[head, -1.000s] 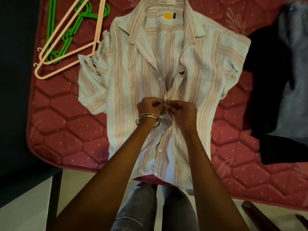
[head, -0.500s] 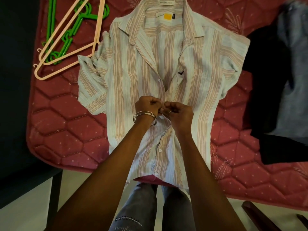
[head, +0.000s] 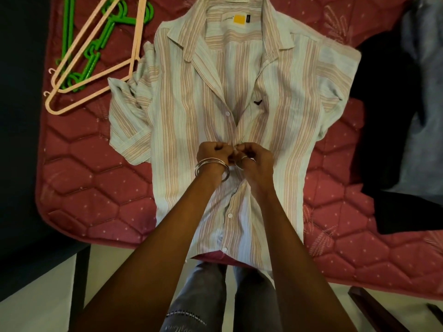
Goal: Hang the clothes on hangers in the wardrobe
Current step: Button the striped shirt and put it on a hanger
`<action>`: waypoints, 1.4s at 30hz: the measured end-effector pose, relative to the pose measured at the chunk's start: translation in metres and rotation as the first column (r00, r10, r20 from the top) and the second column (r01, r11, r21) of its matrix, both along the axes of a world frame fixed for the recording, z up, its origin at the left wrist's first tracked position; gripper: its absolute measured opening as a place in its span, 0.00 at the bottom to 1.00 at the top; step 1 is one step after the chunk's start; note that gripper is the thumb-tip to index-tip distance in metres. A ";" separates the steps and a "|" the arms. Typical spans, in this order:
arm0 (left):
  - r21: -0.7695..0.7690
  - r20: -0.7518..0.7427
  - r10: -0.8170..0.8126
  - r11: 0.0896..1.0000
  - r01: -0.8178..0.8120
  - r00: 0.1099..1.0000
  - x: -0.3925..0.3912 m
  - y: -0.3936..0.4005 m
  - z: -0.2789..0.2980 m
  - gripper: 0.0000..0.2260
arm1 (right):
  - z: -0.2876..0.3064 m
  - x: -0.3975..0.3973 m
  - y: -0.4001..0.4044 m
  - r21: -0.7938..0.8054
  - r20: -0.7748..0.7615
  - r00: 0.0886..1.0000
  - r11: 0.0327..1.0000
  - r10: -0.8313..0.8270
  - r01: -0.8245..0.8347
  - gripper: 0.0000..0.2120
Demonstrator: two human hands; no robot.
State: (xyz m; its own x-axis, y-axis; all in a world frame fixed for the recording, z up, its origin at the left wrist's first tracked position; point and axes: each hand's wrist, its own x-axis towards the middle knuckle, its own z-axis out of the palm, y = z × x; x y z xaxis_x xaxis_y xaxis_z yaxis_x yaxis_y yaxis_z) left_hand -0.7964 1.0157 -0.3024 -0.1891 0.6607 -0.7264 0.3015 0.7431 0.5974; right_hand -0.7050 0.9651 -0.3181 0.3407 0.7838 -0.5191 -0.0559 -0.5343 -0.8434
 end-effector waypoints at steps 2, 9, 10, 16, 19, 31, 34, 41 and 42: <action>0.008 0.001 -0.005 1.000 0.005 1.000 -0.001 -0.002 -0.004 0.03 | 0.002 0.001 0.002 -0.028 -0.185 0.982 0.999 -0.050 0.045 0.05; 0.314 -0.222 -0.449 0.808 0.500 0.865 -0.007 0.005 -0.004 0.05 | 0.012 0.014 0.015 -0.149 -0.420 0.907 0.985 0.011 -0.081 0.13; 0.323 -0.237 -0.472 0.786 0.527 0.849 -0.008 0.004 -0.006 0.05 | 0.013 0.017 0.016 -0.152 -0.442 0.896 0.980 0.048 -0.127 0.13; 0.218 -0.137 -0.345 0.904 0.368 0.929 -0.017 0.002 -0.019 0.05 | 0.012 0.022 0.024 -0.228 -0.340 0.935 0.955 0.105 -0.190 0.13; 0.201 -0.195 -0.279 0.927 0.317 0.940 -0.022 0.006 -0.024 0.04 | 0.001 0.027 0.021 -0.257 0.159 0.971 0.957 0.179 -0.135 0.09; 0.309 -0.316 -0.257 0.882 0.355 0.913 0.001 0.059 -0.031 0.09 | 0.004 0.033 0.091 -0.342 0.681 0.636 0.926 0.363 -0.162 0.12; 0.322 -0.332 -0.266 0.869 0.374 0.905 -0.001 0.064 -0.039 0.08 | 0.019 0.057 0.086 -0.150 0.162 0.955 0.950 -0.250 0.274 0.05; 0.306 -0.307 -0.225 0.897 0.320 0.925 0.007 0.071 -0.041 0.06 | 0.002 0.051 0.059 -0.231 0.080 0.909 0.880 -0.408 0.415 0.08; 0.294 -0.303 -0.230 0.901 0.321 0.925 0.008 0.072 -0.041 0.06 | -0.001 0.048 0.058 -0.158 0.349 0.880 0.906 -0.322 0.394 0.10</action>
